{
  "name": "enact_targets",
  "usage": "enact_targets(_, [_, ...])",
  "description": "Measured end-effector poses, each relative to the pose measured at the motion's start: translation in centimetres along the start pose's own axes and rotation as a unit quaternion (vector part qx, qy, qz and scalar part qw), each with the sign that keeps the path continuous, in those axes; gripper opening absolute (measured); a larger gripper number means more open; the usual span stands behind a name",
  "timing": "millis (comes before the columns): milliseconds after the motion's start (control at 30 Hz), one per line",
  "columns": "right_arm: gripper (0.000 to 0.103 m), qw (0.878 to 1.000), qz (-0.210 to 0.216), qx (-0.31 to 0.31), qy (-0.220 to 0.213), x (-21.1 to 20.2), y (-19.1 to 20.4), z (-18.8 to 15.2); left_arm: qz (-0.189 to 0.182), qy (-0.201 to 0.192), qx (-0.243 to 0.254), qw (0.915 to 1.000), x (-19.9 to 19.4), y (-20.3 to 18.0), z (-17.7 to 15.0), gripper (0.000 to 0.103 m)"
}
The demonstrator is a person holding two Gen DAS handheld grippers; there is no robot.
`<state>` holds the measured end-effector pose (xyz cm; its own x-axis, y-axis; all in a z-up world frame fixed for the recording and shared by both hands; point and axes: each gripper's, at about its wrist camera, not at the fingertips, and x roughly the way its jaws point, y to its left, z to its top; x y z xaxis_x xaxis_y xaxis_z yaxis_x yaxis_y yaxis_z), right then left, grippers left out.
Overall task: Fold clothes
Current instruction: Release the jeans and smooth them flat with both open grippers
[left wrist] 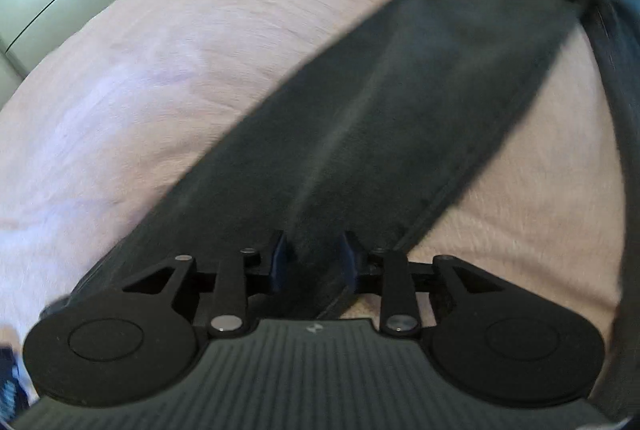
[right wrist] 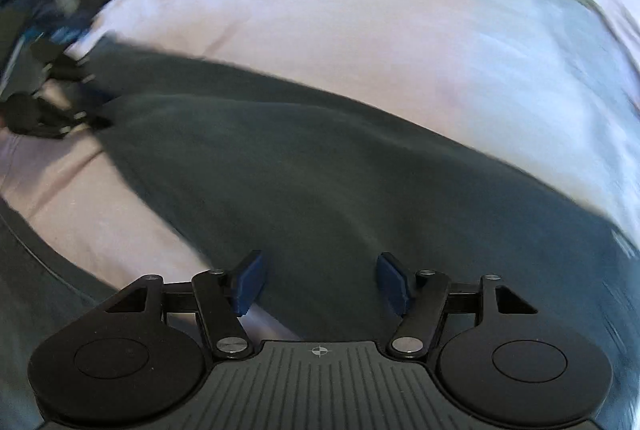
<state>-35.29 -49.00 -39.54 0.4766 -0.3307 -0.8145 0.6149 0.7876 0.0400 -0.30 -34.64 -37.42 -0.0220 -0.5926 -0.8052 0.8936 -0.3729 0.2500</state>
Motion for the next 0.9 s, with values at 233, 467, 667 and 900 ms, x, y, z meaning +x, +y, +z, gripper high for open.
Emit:
enact_targets(233, [0.064,0.992,-0.028,0.122,0.009,-3.2,-7.2,-7.8,0.041,0.030,0.008,0.9987,-1.0,-1.3,0.1,0.025])
enact_targets(467, [0.064,0.994,-0.049,0.095,-0.036,-9.3,-5.1,-13.2,0.035,-0.002,0.027,0.9990,-5.8,-6.4,-0.3,0.029])
enact_targets(667, [0.064,0.992,-0.072,0.098,-0.044,-12.7,-4.2,-18.4,0.039,0.020,0.064,0.9970,-8.7,-12.3,-3.4,0.030])
enact_targets(900, [0.064,0.990,-0.077,0.118,0.025,-14.2,-4.4,-23.2,0.047,-0.009,0.027,0.9985,-15.1,-16.4,-7.2,0.036])
